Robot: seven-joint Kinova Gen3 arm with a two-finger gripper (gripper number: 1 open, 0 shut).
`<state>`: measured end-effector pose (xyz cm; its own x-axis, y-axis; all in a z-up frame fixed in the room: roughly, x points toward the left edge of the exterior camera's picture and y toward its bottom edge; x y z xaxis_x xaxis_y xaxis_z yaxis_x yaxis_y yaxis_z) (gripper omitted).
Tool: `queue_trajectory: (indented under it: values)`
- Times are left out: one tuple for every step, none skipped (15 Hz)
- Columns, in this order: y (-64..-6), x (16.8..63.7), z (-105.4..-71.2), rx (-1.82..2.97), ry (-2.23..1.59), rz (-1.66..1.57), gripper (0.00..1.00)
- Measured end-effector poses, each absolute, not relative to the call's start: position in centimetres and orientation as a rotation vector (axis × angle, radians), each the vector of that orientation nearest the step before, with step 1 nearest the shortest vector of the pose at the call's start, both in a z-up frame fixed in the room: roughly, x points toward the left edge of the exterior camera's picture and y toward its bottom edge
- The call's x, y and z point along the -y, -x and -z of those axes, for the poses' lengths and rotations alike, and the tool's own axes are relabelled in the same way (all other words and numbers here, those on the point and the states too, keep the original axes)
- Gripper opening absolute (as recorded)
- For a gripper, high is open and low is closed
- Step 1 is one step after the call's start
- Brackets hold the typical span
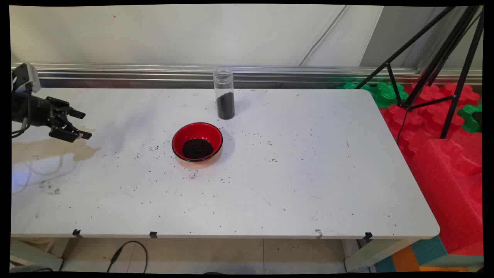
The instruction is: Pick up the black seasoning powder from the table
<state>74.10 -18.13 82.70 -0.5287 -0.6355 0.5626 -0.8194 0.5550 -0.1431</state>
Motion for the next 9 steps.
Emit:
queue_trajectory:
  values:
    - [-74.0, 18.3, -82.8, 2.339, -1.178, -0.549, 1.00]
    - [-73.9, 18.4, -82.8, 2.337, -1.180, -0.550, 1.00]
    - [-73.8, 18.5, -82.9, 2.335, -1.182, -0.550, 1.00]
    - [-73.7, 18.6, -83.0, 2.334, -1.183, -0.551, 1.00]
    - [-73.5, 18.9, -83.1, 2.330, -1.184, -0.551, 1.00]
    - [-73.4, 19.0, -83.2, 2.328, -1.184, -0.551, 1.00]
    - [-73.2, 19.3, -83.3, 2.325, -1.183, -0.552, 1.00]
    - [-73.0, 19.5, -83.4, 2.324, -1.182, -0.552, 1.00]
    - [-72.8, 19.9, -83.6, 2.320, -1.181, -0.553, 1.00]
